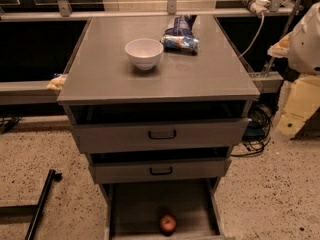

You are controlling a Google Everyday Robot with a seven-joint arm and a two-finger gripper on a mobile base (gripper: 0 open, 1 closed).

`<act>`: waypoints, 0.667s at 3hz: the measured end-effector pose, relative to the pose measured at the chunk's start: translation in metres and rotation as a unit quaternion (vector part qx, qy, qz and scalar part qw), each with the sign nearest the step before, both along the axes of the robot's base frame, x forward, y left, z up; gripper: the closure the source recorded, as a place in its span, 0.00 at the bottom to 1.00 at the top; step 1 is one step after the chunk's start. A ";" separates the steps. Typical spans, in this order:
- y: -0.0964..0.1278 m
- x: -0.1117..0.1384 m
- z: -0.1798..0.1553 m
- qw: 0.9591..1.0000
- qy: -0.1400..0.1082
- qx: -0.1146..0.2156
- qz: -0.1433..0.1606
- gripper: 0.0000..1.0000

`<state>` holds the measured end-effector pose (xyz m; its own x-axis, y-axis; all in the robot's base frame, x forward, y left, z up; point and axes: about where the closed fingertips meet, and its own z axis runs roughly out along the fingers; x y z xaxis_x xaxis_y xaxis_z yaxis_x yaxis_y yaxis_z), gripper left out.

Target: Pick apple from bottom drawer and place on counter

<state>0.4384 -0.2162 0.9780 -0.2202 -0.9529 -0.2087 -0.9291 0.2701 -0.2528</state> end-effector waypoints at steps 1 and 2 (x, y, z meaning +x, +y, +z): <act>0.000 0.000 0.000 1.000 0.000 0.000 0.000 0.00; 0.000 0.000 0.000 1.000 0.000 0.000 0.000 0.19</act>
Offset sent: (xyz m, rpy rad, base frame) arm 0.0000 0.0000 0.0000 0.0000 0.0000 0.0000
